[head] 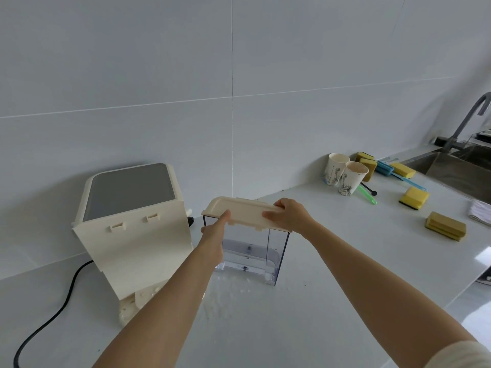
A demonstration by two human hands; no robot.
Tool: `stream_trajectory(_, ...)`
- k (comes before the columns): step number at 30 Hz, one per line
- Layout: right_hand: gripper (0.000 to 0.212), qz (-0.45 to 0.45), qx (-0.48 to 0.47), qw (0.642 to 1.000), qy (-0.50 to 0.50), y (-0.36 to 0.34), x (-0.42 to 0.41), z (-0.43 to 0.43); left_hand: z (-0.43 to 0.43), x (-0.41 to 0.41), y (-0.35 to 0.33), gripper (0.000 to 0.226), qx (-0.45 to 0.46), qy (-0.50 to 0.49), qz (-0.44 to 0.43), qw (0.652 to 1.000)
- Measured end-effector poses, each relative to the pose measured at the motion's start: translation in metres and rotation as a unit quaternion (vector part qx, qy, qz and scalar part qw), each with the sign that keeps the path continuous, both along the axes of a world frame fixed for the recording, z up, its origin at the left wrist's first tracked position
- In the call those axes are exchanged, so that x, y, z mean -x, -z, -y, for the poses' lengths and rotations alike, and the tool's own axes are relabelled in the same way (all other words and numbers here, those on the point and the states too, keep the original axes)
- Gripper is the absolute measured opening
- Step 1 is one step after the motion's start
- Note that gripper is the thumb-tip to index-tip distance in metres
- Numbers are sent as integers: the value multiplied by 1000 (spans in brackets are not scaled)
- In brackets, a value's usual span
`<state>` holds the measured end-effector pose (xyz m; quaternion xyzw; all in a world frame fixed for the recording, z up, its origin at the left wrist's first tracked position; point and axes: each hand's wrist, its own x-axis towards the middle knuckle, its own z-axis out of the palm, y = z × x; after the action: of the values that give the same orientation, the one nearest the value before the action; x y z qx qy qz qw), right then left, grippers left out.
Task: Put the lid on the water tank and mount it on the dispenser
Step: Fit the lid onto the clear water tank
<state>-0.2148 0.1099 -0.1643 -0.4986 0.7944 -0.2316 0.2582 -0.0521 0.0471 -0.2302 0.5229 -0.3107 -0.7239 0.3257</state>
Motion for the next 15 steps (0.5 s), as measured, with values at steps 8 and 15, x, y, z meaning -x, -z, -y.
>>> stream_trajectory(8,44,18,-30,999,-1,-2,2,-11,-1,5,-22,65,46,22,79,996)
stream_trajectory(15,40,99,-75,992,-33,5,-14,-19,4,6,-31,51,88,53,103,989)
